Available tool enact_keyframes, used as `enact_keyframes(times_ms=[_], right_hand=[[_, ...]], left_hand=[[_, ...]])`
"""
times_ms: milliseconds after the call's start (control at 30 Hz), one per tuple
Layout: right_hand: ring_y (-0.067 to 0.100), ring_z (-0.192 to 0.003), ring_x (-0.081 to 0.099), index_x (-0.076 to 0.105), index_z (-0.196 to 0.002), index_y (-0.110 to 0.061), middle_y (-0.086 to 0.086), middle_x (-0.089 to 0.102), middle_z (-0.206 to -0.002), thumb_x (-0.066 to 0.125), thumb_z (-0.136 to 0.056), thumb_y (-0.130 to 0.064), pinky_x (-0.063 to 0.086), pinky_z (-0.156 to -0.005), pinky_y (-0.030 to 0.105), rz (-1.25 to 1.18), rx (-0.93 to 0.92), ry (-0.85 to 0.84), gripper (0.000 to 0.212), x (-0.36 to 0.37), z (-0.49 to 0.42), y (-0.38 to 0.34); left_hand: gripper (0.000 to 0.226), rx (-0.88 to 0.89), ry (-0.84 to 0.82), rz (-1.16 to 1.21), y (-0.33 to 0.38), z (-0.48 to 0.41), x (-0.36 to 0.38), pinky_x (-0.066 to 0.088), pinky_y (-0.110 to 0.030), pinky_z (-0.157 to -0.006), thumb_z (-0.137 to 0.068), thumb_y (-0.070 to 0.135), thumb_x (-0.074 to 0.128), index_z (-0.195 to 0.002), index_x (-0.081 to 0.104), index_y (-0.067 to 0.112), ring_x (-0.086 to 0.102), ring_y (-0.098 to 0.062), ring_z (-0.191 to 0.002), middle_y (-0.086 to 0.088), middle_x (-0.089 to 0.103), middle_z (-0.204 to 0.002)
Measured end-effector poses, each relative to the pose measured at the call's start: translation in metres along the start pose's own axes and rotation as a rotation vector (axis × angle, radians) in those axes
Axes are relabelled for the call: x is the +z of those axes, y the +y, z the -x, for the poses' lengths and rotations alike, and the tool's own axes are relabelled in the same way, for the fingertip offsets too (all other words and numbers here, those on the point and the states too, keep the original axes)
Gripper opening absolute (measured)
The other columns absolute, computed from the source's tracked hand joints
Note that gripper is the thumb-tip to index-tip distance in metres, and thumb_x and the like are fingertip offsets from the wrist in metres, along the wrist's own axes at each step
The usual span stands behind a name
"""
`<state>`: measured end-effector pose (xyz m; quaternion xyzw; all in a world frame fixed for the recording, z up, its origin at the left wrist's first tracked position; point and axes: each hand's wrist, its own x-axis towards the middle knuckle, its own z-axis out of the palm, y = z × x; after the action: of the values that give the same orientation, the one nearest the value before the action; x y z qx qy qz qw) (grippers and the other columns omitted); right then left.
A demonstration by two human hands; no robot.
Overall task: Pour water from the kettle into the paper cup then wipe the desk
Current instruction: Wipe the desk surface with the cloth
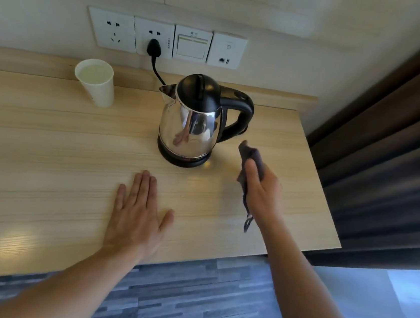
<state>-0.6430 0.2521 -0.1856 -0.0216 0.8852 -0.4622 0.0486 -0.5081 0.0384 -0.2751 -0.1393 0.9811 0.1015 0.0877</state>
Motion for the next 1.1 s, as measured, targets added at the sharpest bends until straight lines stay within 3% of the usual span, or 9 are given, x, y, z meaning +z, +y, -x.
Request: enact_keyframes(times_ms=[33,67,100,167,267,500,800,1000,1100], right_hand=[[0.015,-0.102,0.068,0.067,-0.107,-0.028,-0.006,0.074,-0.098,0.039,-0.107,-0.051,0.052,-0.093,0.043,0.215,-0.071,-0.005,0.035,0.007,-0.018,0.008],[0.021,-0.132,0.057,0.063,-0.126,-0.031,0.000,0.071,-0.125,0.036,-0.107,-0.053,0.043,-0.110,0.049,0.429,-0.123,-0.047,0.040,0.014,-0.034,0.015],[0.025,-0.152,0.034,0.052,-0.144,-0.032,0.004,0.056,-0.151,0.033,-0.107,-0.056,0.030,-0.120,0.052,0.597,-0.150,-0.111,0.048,0.022,-0.046,0.023],[0.021,-0.161,-0.004,0.022,-0.163,-0.036,0.003,0.013,-0.175,0.026,-0.104,-0.066,0.009,-0.126,0.049,0.754,-0.148,-0.264,0.067,0.036,-0.059,0.034],[0.018,-0.159,-0.019,0.002,-0.164,-0.044,-0.001,-0.014,-0.174,0.019,-0.095,-0.081,-0.004,-0.127,0.045,0.808,-0.116,-0.350,0.079,0.046,-0.059,0.048],[0.020,-0.157,-0.023,-0.005,-0.161,-0.050,-0.002,-0.022,-0.172,0.018,-0.087,-0.090,-0.007,-0.128,0.048,0.834,-0.084,-0.369,0.088,0.047,-0.022,0.053],[0.018,-0.156,-0.026,-0.004,-0.161,-0.051,-0.005,-0.025,-0.171,0.022,-0.084,-0.093,-0.008,-0.128,0.046,0.807,-0.121,-0.400,0.091,0.035,0.046,0.066],[0.014,-0.158,-0.020,0.002,-0.160,-0.054,-0.007,-0.017,-0.173,0.025,-0.097,-0.079,-0.007,-0.127,0.040,0.743,-0.140,-0.380,0.071,0.032,0.086,0.074],[0.012,-0.160,-0.009,0.016,-0.161,-0.052,-0.010,-0.005,-0.174,0.031,-0.104,-0.066,-0.004,-0.124,0.034,0.664,-0.151,-0.330,0.060,0.034,0.107,0.079]], left_hand=[[0.090,0.000,0.003,0.008,0.000,0.000,0.000,0.000,-0.050,-0.131,-0.098,0.067,0.004,-0.162,-0.011,0.007,-0.014,-0.021,-0.161,-0.010,-0.015,-0.173],[0.090,0.001,0.009,0.016,0.001,-0.001,0.000,-0.001,-0.050,-0.131,-0.097,0.068,0.003,-0.162,-0.012,0.007,-0.015,-0.021,-0.161,-0.010,-0.016,-0.173],[0.090,0.003,0.010,0.020,0.001,-0.001,0.000,-0.001,-0.050,-0.131,-0.097,0.068,0.001,-0.161,-0.013,0.007,-0.015,-0.021,-0.160,-0.009,-0.017,-0.172],[0.090,0.004,0.004,0.018,0.001,-0.001,-0.001,-0.002,-0.050,-0.131,-0.096,0.068,0.000,-0.161,-0.014,0.008,-0.017,-0.020,-0.160,-0.009,-0.018,-0.172],[0.090,-0.003,0.003,0.009,0.002,-0.001,-0.002,-0.003,-0.050,-0.131,-0.094,0.068,-0.002,-0.161,-0.015,0.009,-0.018,-0.020,-0.159,-0.008,-0.020,-0.171],[0.092,-0.020,0.002,-0.011,0.002,-0.003,-0.002,-0.001,-0.050,-0.131,-0.094,0.068,0.001,-0.163,-0.010,0.009,-0.012,-0.020,-0.161,-0.008,-0.013,-0.174],[0.093,-0.033,0.034,-0.034,0.003,-0.006,0.004,-0.001,-0.049,-0.131,-0.095,0.068,0.009,-0.165,-0.001,0.008,-0.006,-0.020,-0.162,-0.009,-0.004,-0.175],[0.093,-0.014,0.051,0.016,0.001,-0.004,0.006,-0.001,-0.048,-0.131,-0.095,0.068,0.012,-0.165,0.001,0.008,-0.006,-0.020,-0.162,-0.009,-0.003,-0.176],[0.090,0.033,0.099,0.165,-0.004,-0.002,0.003,0.001,-0.045,-0.131,-0.096,0.065,0.021,-0.165,0.010,0.010,-0.002,-0.018,-0.162,-0.007,0.002,-0.176]])
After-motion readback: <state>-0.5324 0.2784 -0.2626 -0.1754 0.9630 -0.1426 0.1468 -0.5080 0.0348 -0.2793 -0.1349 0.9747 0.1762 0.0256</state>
